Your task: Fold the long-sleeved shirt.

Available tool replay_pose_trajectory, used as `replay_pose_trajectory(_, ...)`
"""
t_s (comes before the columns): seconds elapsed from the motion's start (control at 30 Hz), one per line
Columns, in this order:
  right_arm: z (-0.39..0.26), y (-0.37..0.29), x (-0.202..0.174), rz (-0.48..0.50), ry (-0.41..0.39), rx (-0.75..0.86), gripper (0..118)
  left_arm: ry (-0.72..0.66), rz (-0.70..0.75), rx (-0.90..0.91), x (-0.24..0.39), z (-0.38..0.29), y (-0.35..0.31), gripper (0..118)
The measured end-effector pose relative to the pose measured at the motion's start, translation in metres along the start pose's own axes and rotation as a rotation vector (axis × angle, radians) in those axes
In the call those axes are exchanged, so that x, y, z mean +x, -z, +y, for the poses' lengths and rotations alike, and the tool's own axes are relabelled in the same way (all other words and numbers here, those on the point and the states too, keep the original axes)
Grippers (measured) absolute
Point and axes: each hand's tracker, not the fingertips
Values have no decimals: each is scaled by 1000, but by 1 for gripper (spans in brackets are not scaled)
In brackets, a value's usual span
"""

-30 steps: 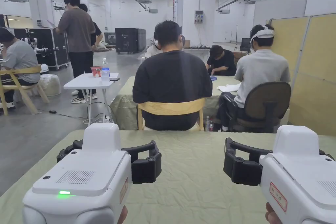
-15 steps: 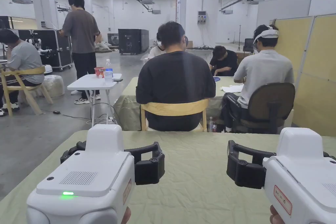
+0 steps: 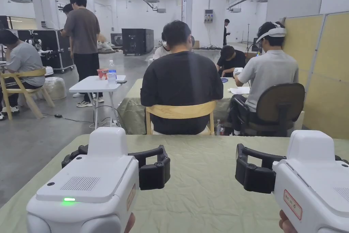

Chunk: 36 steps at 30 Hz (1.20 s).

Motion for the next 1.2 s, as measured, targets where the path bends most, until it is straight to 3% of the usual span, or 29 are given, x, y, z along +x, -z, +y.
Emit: replay_pose_trajectory(1.2,-1,-1,4,16,38,7,118,0,-11,-1,0,0,0,118)
